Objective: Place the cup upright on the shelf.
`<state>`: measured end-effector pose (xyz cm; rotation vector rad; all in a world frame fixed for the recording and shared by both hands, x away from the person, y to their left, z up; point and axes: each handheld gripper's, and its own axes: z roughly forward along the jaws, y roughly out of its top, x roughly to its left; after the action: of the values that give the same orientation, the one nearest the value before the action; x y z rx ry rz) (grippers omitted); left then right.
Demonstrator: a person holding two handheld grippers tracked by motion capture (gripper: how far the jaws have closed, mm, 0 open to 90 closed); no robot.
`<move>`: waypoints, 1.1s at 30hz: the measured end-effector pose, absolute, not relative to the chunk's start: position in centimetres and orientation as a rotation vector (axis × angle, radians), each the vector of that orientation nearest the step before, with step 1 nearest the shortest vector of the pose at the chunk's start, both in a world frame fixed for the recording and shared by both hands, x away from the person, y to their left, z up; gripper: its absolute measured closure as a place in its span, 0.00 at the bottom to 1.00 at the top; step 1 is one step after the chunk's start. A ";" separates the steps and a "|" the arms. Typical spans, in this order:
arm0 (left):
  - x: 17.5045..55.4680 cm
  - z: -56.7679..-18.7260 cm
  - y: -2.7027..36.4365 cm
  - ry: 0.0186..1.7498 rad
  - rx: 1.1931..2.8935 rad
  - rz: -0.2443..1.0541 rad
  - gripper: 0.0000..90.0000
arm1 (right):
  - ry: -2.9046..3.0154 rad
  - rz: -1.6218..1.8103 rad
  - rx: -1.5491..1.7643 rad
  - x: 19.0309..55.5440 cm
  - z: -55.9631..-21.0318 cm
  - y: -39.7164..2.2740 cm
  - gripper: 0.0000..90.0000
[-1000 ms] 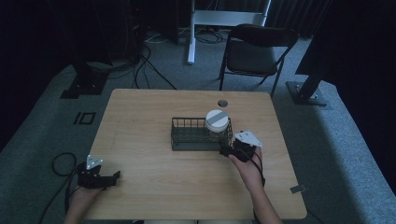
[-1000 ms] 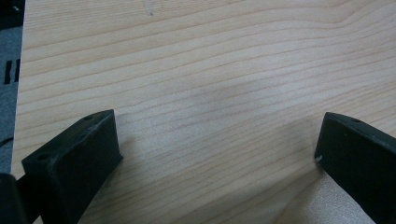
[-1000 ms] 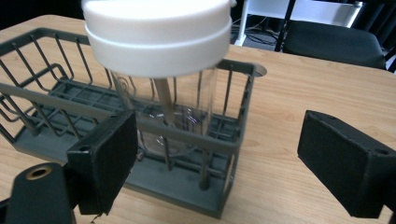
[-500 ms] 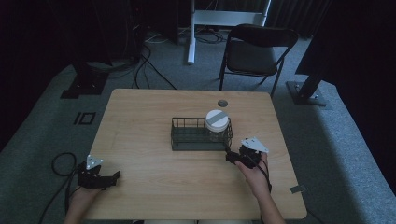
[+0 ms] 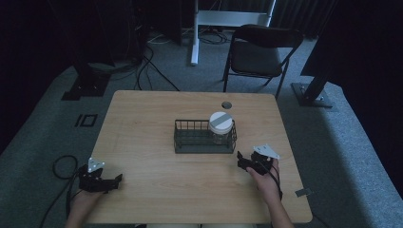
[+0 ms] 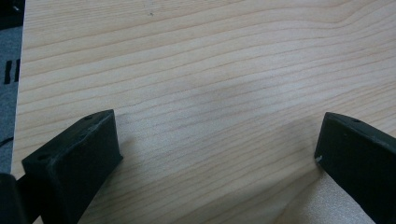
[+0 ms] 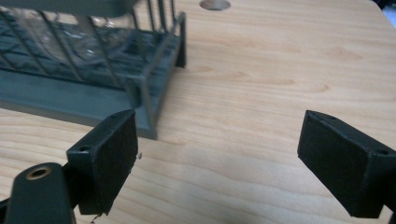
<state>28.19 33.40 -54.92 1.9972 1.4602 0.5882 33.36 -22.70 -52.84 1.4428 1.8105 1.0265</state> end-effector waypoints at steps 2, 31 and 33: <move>28.2 -54.9 33.4 1.460 1.997 0.588 0.00 | 1.801 1.019 1.456 33.3 -53.1 -23.0 0.13; 28.2 -54.9 33.4 1.460 1.997 0.588 0.00 | 1.918 0.856 1.608 34.1 -55.1 -25.2 0.13; 28.2 -54.9 33.4 1.460 1.997 0.588 0.00 | 1.930 0.836 1.599 34.1 -55.1 -25.1 0.13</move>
<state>28.19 33.40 -54.93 1.9966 1.4603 0.5882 34.12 -25.06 -55.15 1.5987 1.9298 0.8363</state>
